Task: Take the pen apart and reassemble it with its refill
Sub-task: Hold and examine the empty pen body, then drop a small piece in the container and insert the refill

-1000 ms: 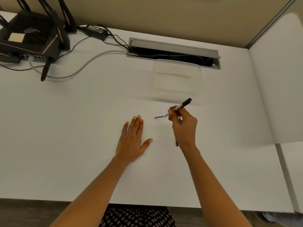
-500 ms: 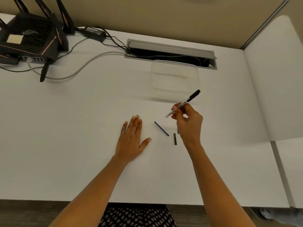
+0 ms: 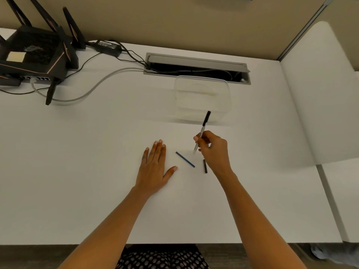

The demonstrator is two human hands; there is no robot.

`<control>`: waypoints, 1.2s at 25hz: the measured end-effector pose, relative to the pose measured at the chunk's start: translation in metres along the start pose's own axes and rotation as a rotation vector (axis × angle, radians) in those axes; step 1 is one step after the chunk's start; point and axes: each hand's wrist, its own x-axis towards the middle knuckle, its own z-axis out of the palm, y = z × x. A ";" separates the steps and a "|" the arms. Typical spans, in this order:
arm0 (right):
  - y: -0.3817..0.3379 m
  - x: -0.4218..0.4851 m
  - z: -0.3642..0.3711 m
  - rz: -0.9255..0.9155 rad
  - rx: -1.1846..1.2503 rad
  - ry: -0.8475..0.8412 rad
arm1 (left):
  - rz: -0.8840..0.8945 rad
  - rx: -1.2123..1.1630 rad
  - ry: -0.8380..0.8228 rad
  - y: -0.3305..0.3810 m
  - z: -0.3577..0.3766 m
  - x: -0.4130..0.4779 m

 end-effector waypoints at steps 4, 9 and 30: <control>0.010 0.010 0.008 -0.011 -0.138 -0.107 | 0.004 -0.023 -0.023 -0.001 -0.002 0.001; 0.015 0.016 0.021 0.006 -0.272 -0.246 | -0.073 -0.335 0.070 0.009 -0.024 0.004; 0.000 0.015 0.006 0.046 -0.163 -0.220 | -0.746 -1.854 0.186 0.006 -0.069 0.024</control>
